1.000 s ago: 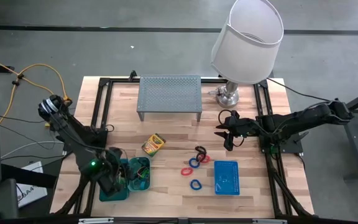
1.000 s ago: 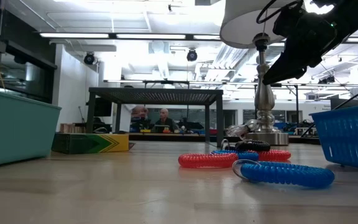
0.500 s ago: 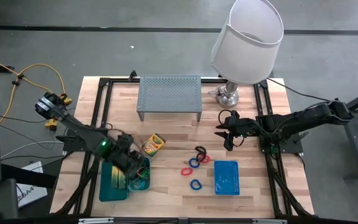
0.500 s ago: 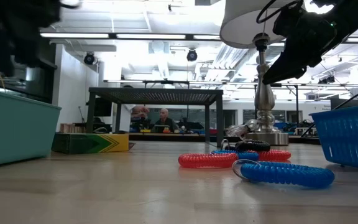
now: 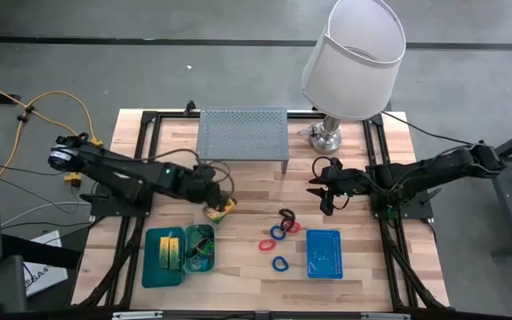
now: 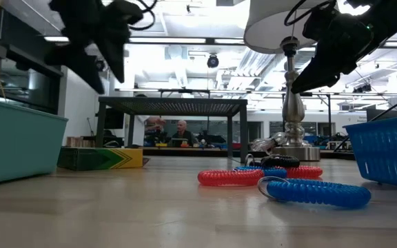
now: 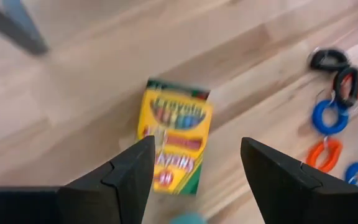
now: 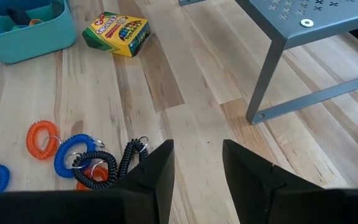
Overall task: Pick & Place Office Desk Supplies
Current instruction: Put the box of crayons into the light blue bin
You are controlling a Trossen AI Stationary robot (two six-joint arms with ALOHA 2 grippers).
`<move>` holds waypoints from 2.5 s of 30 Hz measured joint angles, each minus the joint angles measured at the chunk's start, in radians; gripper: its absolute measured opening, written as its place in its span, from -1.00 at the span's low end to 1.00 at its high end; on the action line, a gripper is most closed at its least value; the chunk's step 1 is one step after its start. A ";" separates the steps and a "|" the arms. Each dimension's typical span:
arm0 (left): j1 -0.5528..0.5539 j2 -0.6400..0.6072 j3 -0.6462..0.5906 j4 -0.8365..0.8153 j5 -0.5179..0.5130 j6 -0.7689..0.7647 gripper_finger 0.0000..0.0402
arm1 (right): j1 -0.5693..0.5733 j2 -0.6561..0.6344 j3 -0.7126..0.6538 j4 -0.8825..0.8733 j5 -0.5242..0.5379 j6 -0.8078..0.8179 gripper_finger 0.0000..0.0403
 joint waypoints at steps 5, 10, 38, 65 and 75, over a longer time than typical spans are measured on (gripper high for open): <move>0.066 0.014 0.000 0.008 0.006 0.037 0.14 | 0.000 0.000 0.000 0.000 0.000 0.000 -0.38; 0.106 0.065 0.000 0.013 0.094 0.033 0.14 | 0.000 0.000 0.000 0.000 0.000 0.000 -0.38; 0.143 0.179 0.000 -0.105 0.383 0.004 0.14 | 0.000 0.000 -0.001 0.013 0.000 0.000 -0.38; -0.011 0.220 -0.028 -0.172 0.035 -0.045 0.14 | 0.000 0.000 -0.002 0.015 0.000 0.000 -0.38; -0.009 0.253 -0.061 -0.183 0.037 -0.114 0.14 | 0.000 0.000 -0.002 0.017 0.000 0.000 -0.38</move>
